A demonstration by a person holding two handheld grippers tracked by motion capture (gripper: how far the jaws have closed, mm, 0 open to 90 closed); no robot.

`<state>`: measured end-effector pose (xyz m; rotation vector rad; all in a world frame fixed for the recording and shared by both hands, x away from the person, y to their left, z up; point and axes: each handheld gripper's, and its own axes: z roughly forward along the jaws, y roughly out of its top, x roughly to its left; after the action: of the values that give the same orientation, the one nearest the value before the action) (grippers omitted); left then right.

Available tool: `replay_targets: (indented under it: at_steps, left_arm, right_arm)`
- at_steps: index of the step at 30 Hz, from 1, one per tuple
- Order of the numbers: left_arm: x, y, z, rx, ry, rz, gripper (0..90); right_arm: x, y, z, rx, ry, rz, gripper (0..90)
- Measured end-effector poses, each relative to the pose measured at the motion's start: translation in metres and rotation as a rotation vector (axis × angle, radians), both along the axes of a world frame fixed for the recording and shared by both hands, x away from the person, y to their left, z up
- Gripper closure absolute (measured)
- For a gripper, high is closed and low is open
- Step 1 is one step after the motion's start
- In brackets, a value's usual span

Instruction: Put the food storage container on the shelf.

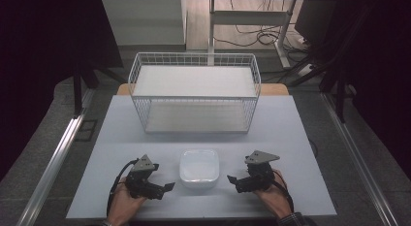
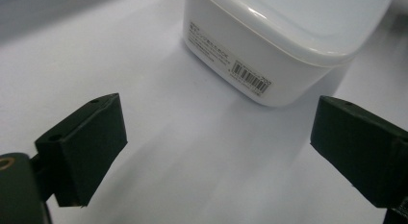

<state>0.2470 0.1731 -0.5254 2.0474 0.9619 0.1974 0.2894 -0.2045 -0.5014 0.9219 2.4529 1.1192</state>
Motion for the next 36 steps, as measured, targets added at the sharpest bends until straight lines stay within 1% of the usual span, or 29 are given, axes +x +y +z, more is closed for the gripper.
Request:
replay_targets:
  at_steps: [4, 8, 9, 11, 13, 15, 19, 22, 23, 24, 25, 26, 27, 28, 30, 32, 35, 36]
  left_arm:
    - [0.001, 0.003, -0.001, -0.015, -0.005, -0.009, 4.5]
    - [0.001, 0.003, 0.001, -0.02, -0.028, -0.01, 3.3]
    - [0.001, 0.003, 0.001, -0.02, -0.028, -0.01, 2.7]
    - [0.002, 0.002, 0.003, -0.022, -0.037, -0.014, 2.2]
    - [0.003, 0.001, 0.006, -0.034, -0.035, -0.026, 2.4]
    - [0.004, -0.001, 0.011, -0.048, -0.043, -0.032, 2.5]
    - [0.009, -0.007, 0.021, -0.047, -0.046, -0.033, 2.6]
    - [0.015, -0.013, 0.025, -0.038, -0.036, -0.04, 2.2]
    - [0.016, -0.014, 0.026, -0.048, -0.031, -0.041, 1.9]
    - [0.018, -0.016, 0.027, -0.067, -0.022, -0.051, 1.8]
    - [0.02, -0.017, 0.027, -0.079, -0.01, -0.06, 1.5]
    - [0.021, -0.019, 0.028, -0.08, -0.002, -0.062, 1.3]
    - [0.022, -0.021, 0.028, -0.075, -0.006, -0.066, 1.4]
    - [0.023, -0.023, 0.029, -0.073, -0.007, -0.074, 1.6]
    - [0.025, -0.028, 0.03, -0.057, -0.007, -0.081, 1.7]
    - [0.028, -0.031, 0.032, -0.047, -0.012, -0.092, 2.1]
    - [0.034, -0.037, 0.034, -0.055, -0.016, -0.094, 3.4]
    - [0.037, -0.039, 0.035, -0.05, -0.016, -0.09, 4.2]
  right_arm:
    - [0.001, -0.001, 0.0, 0.009, -0.003, -0.001, 2.0]
    - [0.001, -0.001, 0.003, 0.025, -0.004, 0.007, 2.1]
    - [0.001, -0.001, 0.004, 0.03, -0.006, 0.014, 2.0]
    - [0.001, 0.001, 0.005, 0.027, -0.003, 0.022, 2.1]
    - [0.001, 0.003, 0.007, 0.034, -0.005, 0.033, 2.0]
    - [0.002, 0.005, 0.009, 0.038, -0.004, 0.041, 2.1]
    - [0.006, 0.008, 0.015, 0.061, 0.009, 0.04, 3.0]
    - [0.007, 0.014, 0.021, 0.068, 0.003, 0.045, 2.9]
    - [0.007, 0.016, 0.022, 0.069, -0.004, 0.045, 2.4]
    - [0.008, 0.019, 0.024, 0.064, -0.01, 0.049, 0.8]
    - [0.008, 0.022, 0.025, 0.054, -0.019, 0.054, 0.0]
    - [0.008, 0.025, 0.026, 0.041, -0.03, 0.048, 0.0]
    - [0.008, 0.028, 0.026, 0.037, -0.037, 0.043, 0.0]
    - [0.008, 0.03, 0.026, 0.037, -0.033, 0.04, 0.0]
    - [0.01, 0.033, 0.027, 0.056, -0.012, 0.042, 0.0]
    - [0.012, 0.038, 0.029, 0.061, 0.005, 0.052, 0.0]
    - [0.016, 0.049, 0.032, 0.062, 0.013, 0.064, 1.8]
    - [0.018, 0.053, 0.034, 0.062, 0.016, 0.066, 2.8]
